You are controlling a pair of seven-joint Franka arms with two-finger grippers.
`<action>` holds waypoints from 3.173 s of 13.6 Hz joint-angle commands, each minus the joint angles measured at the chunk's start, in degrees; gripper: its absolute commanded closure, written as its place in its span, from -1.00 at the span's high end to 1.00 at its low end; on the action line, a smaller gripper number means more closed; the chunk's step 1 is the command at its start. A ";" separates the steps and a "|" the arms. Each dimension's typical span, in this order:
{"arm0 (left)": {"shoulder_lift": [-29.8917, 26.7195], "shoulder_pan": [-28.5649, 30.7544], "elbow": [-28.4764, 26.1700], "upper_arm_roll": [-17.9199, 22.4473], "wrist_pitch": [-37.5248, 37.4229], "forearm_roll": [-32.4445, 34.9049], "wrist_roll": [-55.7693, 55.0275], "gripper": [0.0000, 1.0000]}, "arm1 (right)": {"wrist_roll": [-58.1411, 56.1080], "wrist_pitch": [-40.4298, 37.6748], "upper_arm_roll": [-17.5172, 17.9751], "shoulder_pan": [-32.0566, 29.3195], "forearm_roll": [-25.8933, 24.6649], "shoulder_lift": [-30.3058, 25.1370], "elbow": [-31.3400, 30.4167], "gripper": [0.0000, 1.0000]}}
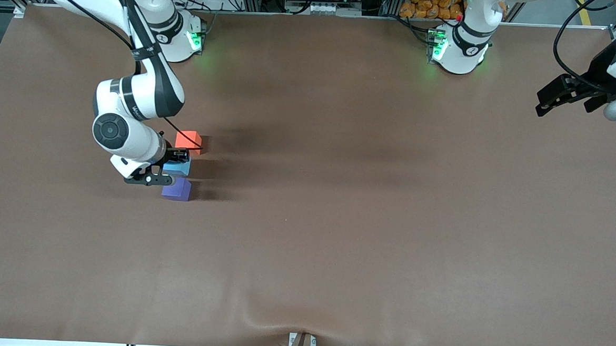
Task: Place blue block between orange and purple blocks
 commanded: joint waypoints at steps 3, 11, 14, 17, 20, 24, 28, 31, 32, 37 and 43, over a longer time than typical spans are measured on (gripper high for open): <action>-1.55 0.52 -0.74 -0.59 -0.51 0.68 1.53 1.00 | -1.13 2.82 0.79 -1.25 -0.14 -0.33 -2.13 -0.78; -1.46 0.52 -0.74 -0.59 -0.42 0.59 1.53 1.00 | -1.04 7.21 0.70 -1.42 -0.32 1.52 -4.32 -0.77; -1.46 0.52 -0.74 -0.59 -0.43 0.59 1.53 1.00 | -1.04 8.53 0.70 -1.42 -0.32 2.22 -4.76 -0.77; -1.55 0.52 -0.83 -0.59 -0.43 0.68 1.53 1.00 | -0.86 9.67 0.79 -1.33 -0.32 3.01 -4.85 -0.72; -1.55 0.61 -0.74 -0.59 -0.43 0.68 1.53 1.00 | -0.86 11.17 0.70 -1.42 -0.23 3.89 -5.29 -0.68; -1.38 0.78 -0.74 -0.59 -0.43 0.77 1.53 1.00 | 0.10 10.65 0.79 -1.68 -0.14 4.24 -5.20 1.00; -1.37 0.87 -0.74 -0.42 -0.43 0.77 1.53 1.00 | 0.28 4.53 0.96 -1.86 0.04 2.93 -1.97 1.00; -1.37 0.96 -0.74 -0.41 -0.34 0.77 1.53 1.00 | 0.28 -7.07 1.05 -1.51 0.91 2.40 7.68 1.00; -1.29 0.96 -0.74 -0.41 -0.25 0.77 1.53 1.00 | 0.11 -10.50 1.05 -1.51 1.44 2.48 11.89 1.00; -1.29 0.96 -0.74 -0.33 0.01 0.86 1.53 1.00 | -0.69 -19.20 0.97 -2.39 1.44 3.71 30.00 1.00; -1.29 1.05 -0.83 -0.24 -0.07 0.77 1.53 1.00 | -1.12 -38.81 -1.57 -5.46 0.39 4.68 47.42 1.00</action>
